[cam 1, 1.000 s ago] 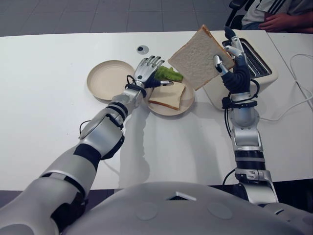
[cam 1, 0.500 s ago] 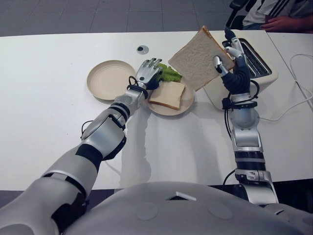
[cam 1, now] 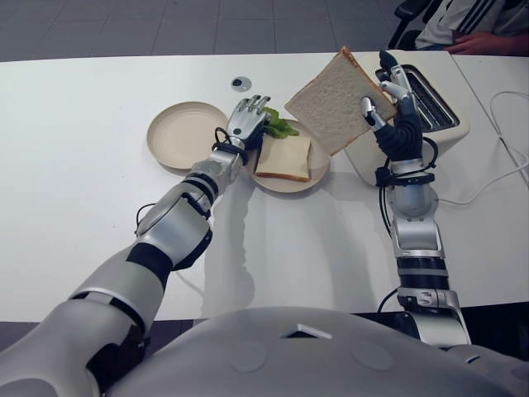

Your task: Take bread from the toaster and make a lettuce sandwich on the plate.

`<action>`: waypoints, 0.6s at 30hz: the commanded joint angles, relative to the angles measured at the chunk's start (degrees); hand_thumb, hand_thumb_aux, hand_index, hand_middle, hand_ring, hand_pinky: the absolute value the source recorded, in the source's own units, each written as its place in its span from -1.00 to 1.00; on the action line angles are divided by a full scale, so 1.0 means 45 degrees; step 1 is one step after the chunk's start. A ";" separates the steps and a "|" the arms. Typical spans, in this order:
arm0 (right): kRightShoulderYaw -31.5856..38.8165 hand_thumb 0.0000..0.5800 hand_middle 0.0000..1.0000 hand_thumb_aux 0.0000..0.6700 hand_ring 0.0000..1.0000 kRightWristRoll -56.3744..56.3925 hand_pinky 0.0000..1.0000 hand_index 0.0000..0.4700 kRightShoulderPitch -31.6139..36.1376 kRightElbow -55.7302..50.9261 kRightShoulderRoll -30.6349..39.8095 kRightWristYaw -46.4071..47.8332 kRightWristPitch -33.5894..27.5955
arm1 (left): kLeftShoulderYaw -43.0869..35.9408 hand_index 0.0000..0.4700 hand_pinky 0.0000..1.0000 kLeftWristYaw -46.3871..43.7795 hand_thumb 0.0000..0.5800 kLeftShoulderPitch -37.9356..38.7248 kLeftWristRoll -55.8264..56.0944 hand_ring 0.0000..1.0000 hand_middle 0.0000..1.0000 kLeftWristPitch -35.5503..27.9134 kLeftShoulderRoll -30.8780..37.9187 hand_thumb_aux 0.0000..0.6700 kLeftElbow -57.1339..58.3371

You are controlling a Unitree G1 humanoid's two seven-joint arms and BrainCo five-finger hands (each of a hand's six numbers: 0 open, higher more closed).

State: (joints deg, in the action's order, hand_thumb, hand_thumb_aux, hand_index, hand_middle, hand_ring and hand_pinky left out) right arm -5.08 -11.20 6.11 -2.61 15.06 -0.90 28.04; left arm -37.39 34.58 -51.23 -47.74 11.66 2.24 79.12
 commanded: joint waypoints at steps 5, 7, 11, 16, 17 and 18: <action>-0.0018 1.00 -0.98 1.00 -0.98 0.0201 -0.98 1.00 0.0019 -0.0002 -0.0115 -0.0039 -0.0021 | 0.0695 1.00 -1.00 0.1132 1.00 0.0130 0.0610 -1.00 -1.00 0.1247 0.0314 1.00 -0.0351; 0.0022 1.00 -0.99 1.00 -0.99 0.0165 -0.99 1.00 0.0030 -0.0013 -0.0174 -0.0069 -0.0019 | 0.0724 1.00 -1.00 0.1255 1.00 0.0260 0.0635 -1.00 -1.00 0.1545 0.0350 1.00 -0.0445; -0.0010 1.00 -0.98 1.00 -0.98 0.0196 -0.98 1.00 0.0069 0.0093 -0.0161 -0.0030 -0.0063 | 0.0581 1.00 -1.00 0.1211 1.00 0.0778 0.0489 -1.00 -1.00 0.2123 0.0318 1.00 -0.0618; -0.0045 1.00 -0.99 1.00 -0.99 0.0251 -0.99 1.00 0.0392 0.0175 -0.0120 0.0031 -0.0234 | 0.0130 1.00 -1.00 0.1342 1.00 0.1518 0.0156 -1.00 -1.00 0.2614 0.0267 1.00 -0.0899; -0.0063 1.00 -0.98 1.00 -0.98 0.0260 -0.98 1.00 0.0441 0.0185 -0.0104 0.0039 -0.0263 | 0.0031 1.00 -1.00 0.1424 1.00 0.1653 0.0101 -1.00 -1.00 0.2648 0.0312 1.00 -0.0974; -0.0099 1.00 -0.98 1.00 -0.98 0.0269 -0.98 1.00 0.0486 0.0184 -0.0076 0.0041 -0.0295 | -0.0050 1.00 -1.00 0.1496 1.00 0.1798 0.0075 -1.00 -1.00 0.2717 0.0367 1.00 -0.1069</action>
State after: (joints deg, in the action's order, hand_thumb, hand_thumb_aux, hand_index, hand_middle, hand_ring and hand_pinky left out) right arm -5.07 -11.15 7.34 -2.45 14.54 -0.90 27.67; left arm -36.64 40.96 -44.73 -46.54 23.34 3.39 75.08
